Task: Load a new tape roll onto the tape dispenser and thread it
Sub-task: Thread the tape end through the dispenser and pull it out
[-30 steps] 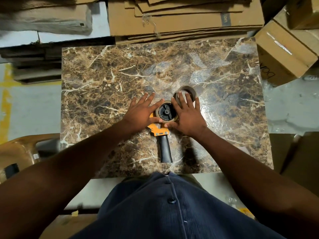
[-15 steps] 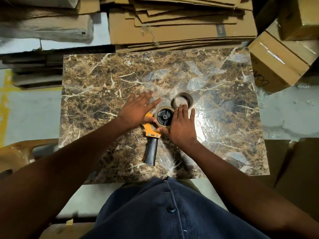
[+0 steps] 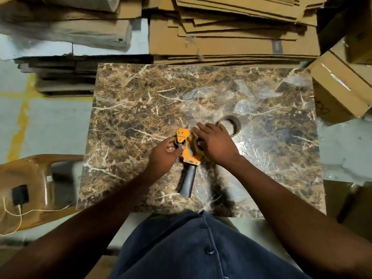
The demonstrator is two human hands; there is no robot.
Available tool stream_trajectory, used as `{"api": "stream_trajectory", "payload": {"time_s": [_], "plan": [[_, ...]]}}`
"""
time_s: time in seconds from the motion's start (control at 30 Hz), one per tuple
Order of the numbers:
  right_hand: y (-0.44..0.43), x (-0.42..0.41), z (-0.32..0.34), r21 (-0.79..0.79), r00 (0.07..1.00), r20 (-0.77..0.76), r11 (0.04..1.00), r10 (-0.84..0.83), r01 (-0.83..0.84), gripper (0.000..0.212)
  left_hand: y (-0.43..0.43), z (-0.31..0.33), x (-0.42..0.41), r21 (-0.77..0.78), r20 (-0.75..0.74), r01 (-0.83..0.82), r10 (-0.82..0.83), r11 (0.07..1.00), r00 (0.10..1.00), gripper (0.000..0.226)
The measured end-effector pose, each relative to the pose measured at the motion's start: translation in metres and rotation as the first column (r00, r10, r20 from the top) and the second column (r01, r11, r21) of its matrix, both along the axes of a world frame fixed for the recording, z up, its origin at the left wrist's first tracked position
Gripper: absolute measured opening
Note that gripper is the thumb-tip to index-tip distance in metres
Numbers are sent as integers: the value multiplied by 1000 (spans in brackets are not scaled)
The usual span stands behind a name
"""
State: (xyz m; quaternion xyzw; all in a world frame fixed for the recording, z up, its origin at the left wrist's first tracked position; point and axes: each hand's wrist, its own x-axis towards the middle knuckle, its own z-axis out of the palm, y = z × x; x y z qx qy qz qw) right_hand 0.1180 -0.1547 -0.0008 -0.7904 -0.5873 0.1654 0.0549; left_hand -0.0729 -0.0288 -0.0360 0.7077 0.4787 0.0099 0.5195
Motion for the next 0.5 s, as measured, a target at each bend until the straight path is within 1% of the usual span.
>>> {"api": "stream_trajectory", "payload": {"time_s": [0.07,0.17,0.3,0.43,0.47,0.5], "plan": [[17,-3,5,-47,992,-18,991,123,-123,59,-5,0,4,11,-14,-18,19,1000,1000,47],[33,-5,5,-115,977,-42,971,208,-211,59,-5,5,10,1,-35,-52,52,999,998,45],[33,-1,1,-160,973,-30,960,230,-232,60,0,8,13,-8,-43,-3,2,1000,999,43],[31,3,1,-140,973,-26,963,229,-230,59,2,15,20,-33,-8,36,-36,999,999,33],[32,4,2,-135,973,-36,964,226,-229,59,2,16,19,-22,-14,44,-45,999,999,38],[33,6,2,-137,975,-55,965,217,-223,59,4,13,16,-28,-8,47,-47,998,999,48]]}}
